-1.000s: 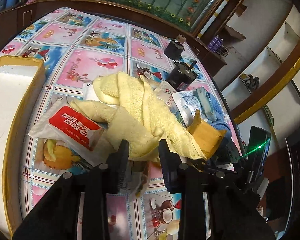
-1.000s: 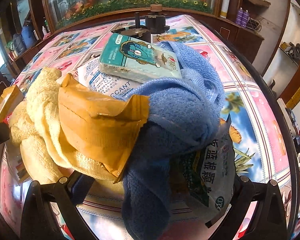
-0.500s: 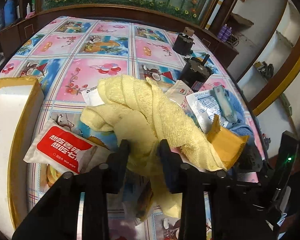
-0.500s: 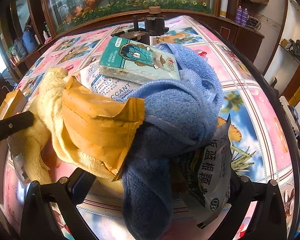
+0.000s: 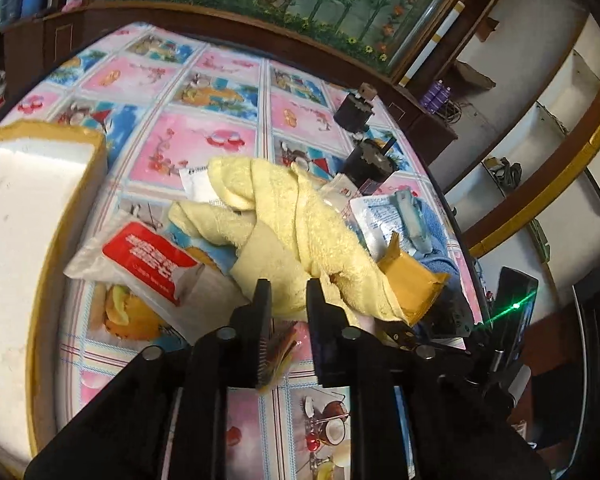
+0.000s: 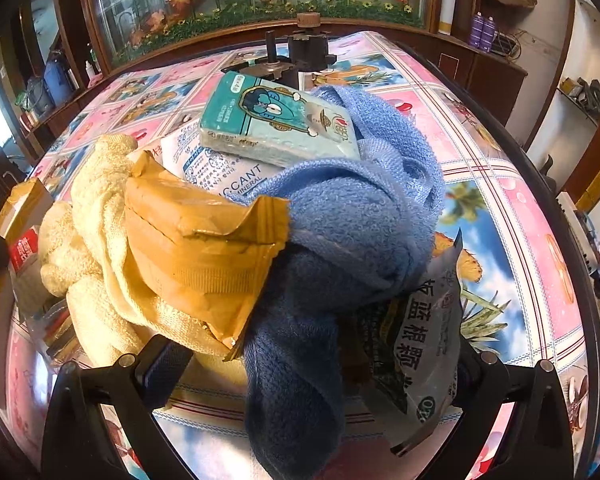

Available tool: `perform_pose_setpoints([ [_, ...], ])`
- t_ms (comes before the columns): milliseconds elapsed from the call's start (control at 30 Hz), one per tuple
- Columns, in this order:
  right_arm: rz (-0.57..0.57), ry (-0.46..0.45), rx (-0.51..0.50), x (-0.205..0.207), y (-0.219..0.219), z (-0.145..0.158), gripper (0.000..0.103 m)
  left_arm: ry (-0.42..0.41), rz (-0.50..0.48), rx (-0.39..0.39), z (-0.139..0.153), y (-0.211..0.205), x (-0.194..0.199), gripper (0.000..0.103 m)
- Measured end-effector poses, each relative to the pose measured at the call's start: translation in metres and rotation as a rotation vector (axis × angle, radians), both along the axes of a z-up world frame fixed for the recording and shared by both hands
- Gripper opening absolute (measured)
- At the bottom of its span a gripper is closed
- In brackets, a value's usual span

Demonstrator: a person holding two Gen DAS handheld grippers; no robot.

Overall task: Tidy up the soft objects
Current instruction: 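Grasp the yellow towel with the left gripper while the right gripper grasps the amber packet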

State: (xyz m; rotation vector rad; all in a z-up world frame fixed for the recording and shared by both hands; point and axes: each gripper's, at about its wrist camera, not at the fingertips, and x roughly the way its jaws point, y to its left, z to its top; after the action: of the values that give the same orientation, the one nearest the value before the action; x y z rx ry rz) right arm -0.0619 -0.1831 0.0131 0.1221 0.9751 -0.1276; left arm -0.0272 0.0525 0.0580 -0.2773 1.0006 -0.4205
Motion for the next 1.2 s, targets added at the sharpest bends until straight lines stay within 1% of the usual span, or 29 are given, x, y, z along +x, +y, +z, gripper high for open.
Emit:
perform_pose_setpoints([
  [33, 0.0, -0.002, 0.003, 0.0, -0.001, 0.0, 0.103, 0.021, 0.011, 0.018, -0.006, -0.003, 0.004, 0.033],
  [67, -0.001, -0.002, 0.003, 0.0, -0.001, 0.0, 0.103, 0.031, 0.028, 0.04, -0.011, -0.007, 0.007, 0.038],
  [100, 0.0, -0.001, 0.0, 0.0, -0.001, 0.0, 0.103, 0.037, 0.042, 0.054, -0.014, -0.01, 0.01, 0.048],
  [133, 0.0, 0.0, -0.002, -0.001, -0.001, 0.0, 0.103, 0.044, 0.05, 0.067, -0.018, -0.014, 0.014, 0.054],
  [167, 0.0, 0.001, -0.004, -0.001, -0.001, 0.0, 0.103, 0.051, 0.058, 0.08, -0.021, -0.017, 0.018, 0.056],
  [267, -0.001, -0.003, 0.002, -0.002, -0.002, 0.0, 0.103, 0.055, 0.054, 0.073, -0.027, -0.025, 0.029, 0.056],
  [300, -0.001, -0.004, 0.006, -0.002, -0.002, 0.001, 0.103, 0.047, 0.053, 0.083, -0.029, -0.028, 0.031, 0.055],
  [333, -0.002, -0.006, 0.009, -0.002, -0.002, 0.001, 0.103, 0.044, 0.053, 0.092, -0.031, -0.029, 0.032, 0.046],
  [367, -0.003, -0.01, 0.015, -0.003, -0.003, 0.001, 0.103, 0.045, 0.044, 0.078, -0.032, -0.03, 0.032, 0.04],
  [433, -0.006, -0.015, 0.024, -0.004, -0.004, 0.001, 0.103, 0.033, 0.039, 0.047, -0.031, -0.025, 0.029, 0.037],
  [533, -0.01, -0.021, 0.036, -0.005, -0.006, 0.003, 0.103, 0.018, 0.049, 0.0, -0.022, -0.015, 0.023, 0.036],
  [633, -0.025, -0.04, 0.07, -0.012, -0.012, 0.009, 0.101, -0.042, 0.037, -0.052, 0.001, -0.004, 0.006, 0.036],
  [767, -0.043, -0.114, 0.128, -0.039, -0.028, 0.035, 0.1, -0.107, 0.026, -0.109, 0.029, 0.016, -0.017, 0.037],
  [800, -0.043, -0.114, 0.128, -0.039, -0.028, 0.035, 0.1, -0.119, 0.025, -0.121, 0.033, 0.022, -0.022, 0.037],
  [900, -0.035, -0.17, 0.118, -0.06, -0.037, 0.06, 0.101, -0.139, 0.029, -0.151, 0.038, 0.038, -0.035, 0.037],
  [1000, 0.037, -0.195, 0.104, -0.069, -0.024, 0.075, 0.101, -0.132, 0.04, -0.166, 0.034, 0.052, -0.043, 0.037],
  [1100, 0.174, -0.176, 0.117, -0.063, 0.008, 0.075, 0.1, -0.107, 0.028, -0.126, 0.022, 0.056, -0.049, 0.037],
  [1133, 0.219, -0.165, 0.118, -0.06, 0.019, 0.074, 0.097, -0.091, 0.017, -0.113, 0.017, 0.056, -0.05, 0.037],
  [1167, 0.248, -0.156, 0.111, -0.057, 0.027, 0.072, 0.091, -0.074, 0.003, -0.103, 0.012, 0.054, -0.052, 0.037],
  [1200, 0.265, -0.149, 0.097, -0.053, 0.034, 0.07, 0.088, -0.063, -0.011, -0.098, 0.007, 0.053, -0.054, 0.037],
])
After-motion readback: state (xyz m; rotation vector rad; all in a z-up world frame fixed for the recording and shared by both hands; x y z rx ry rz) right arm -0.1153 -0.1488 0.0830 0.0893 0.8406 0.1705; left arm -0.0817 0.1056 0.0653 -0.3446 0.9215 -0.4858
